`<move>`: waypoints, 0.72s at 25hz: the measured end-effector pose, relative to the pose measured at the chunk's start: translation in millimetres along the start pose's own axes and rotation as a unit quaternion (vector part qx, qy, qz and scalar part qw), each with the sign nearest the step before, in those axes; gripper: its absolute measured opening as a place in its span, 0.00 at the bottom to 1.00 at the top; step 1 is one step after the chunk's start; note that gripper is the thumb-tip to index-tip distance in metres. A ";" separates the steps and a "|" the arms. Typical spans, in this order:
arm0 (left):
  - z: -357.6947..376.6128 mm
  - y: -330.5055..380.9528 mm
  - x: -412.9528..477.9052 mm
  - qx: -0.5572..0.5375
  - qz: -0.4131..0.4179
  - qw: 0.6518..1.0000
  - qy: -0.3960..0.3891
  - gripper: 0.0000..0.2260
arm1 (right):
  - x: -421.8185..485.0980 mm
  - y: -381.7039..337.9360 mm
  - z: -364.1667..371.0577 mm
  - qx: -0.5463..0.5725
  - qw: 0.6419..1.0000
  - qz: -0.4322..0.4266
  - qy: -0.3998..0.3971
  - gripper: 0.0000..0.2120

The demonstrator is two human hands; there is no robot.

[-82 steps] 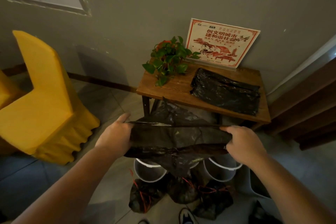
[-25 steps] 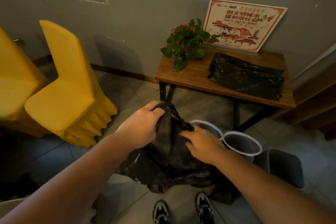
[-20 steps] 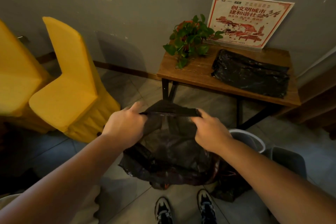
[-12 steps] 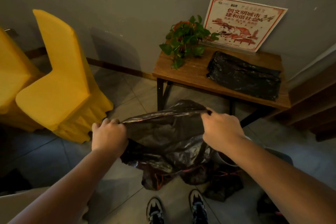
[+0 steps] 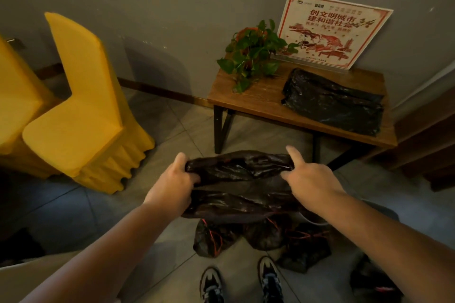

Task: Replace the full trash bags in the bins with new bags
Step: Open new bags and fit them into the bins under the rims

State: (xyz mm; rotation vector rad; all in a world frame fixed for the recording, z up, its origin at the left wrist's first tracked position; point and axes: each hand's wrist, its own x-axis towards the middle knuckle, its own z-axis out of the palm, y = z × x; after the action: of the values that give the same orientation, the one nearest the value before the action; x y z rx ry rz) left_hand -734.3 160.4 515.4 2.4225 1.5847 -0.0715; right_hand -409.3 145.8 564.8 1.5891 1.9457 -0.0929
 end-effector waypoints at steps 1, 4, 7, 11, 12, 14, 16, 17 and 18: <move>2.2 0.1 -2.0 0.025 0.016 0.999 -0.020 0.16 | -1.2 1.3 1.6 -0.018 1.000 0.009 -0.011 0.23; 5.2 -0.5 -6.3 0.067 0.011 0.995 -0.067 0.23 | -6.3 4.2 9.9 -0.015 0.999 0.042 0.031 0.22; 8.4 -1.2 -4.2 0.069 -0.064 0.992 -0.085 0.26 | -7.2 0.8 19.2 -0.003 0.996 0.046 0.074 0.19; 11.5 -0.1 6.9 -0.071 -0.163 0.983 -0.044 0.20 | -6.2 -1.2 18.0 0.195 0.972 0.058 0.121 0.10; 10.6 2.7 9.6 -0.118 -0.175 0.977 -0.026 0.19 | -6.5 -2.5 17.2 0.228 0.959 0.065 0.155 0.10; 9.6 10.1 12.2 -0.183 -0.174 0.967 0.023 0.21 | -5.6 -7.9 19.1 0.236 0.950 0.076 0.189 0.07; 11.5 16.7 10.2 -0.179 -0.148 0.971 0.054 0.25 | -4.5 -12.1 22.8 0.244 0.951 0.088 0.167 0.06; 13.4 18.6 7.8 -0.161 -0.133 0.977 0.049 0.27 | -4.1 -11.8 26.6 0.245 0.953 0.095 0.150 0.08; 15.3 17.9 4.9 -0.140 -0.114 0.983 0.036 0.28 | -4.8 -9.5 30.4 0.241 0.955 0.103 0.138 0.12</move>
State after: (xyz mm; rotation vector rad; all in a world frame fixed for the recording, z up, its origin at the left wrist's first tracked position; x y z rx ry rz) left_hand -714.6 154.4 502.9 2.0472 1.7647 0.1892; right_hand -405.0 126.2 539.6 2.2175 2.0542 -0.2936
